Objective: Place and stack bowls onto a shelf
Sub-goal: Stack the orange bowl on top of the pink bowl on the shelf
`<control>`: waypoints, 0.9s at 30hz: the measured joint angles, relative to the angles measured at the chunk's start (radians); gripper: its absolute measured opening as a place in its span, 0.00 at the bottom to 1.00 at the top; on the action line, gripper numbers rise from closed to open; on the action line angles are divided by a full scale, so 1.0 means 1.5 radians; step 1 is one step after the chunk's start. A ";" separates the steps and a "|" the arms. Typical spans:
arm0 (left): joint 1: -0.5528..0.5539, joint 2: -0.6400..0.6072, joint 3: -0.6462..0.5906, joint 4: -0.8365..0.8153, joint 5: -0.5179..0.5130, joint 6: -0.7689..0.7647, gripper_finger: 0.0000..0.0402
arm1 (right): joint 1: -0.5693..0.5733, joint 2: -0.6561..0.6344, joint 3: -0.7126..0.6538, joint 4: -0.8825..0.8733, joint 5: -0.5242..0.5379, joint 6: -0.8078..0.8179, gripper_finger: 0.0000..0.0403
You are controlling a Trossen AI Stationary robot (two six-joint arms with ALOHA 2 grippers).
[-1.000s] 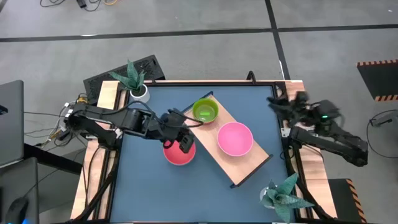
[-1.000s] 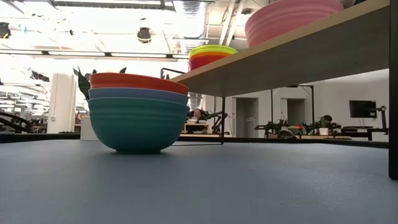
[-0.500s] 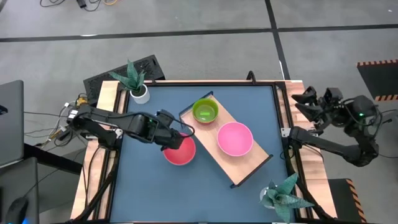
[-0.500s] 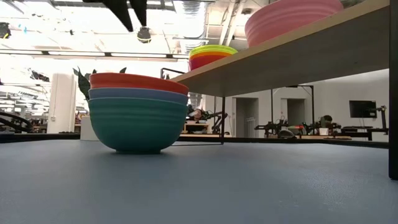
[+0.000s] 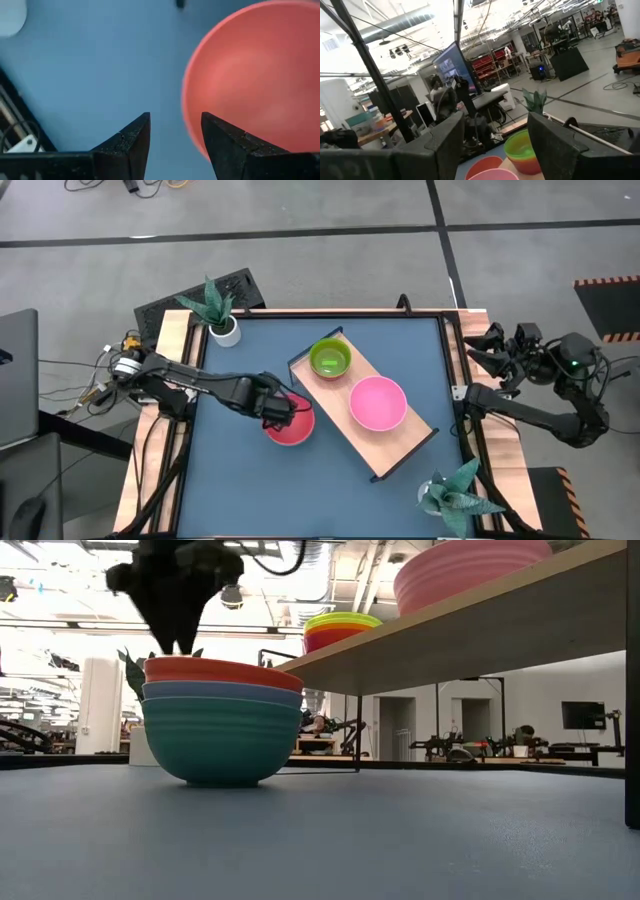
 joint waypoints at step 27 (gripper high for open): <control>0.038 -0.008 -0.098 0.126 0.064 0.043 0.02 | 0.000 0.000 0.000 -0.007 0.034 -0.010 0.61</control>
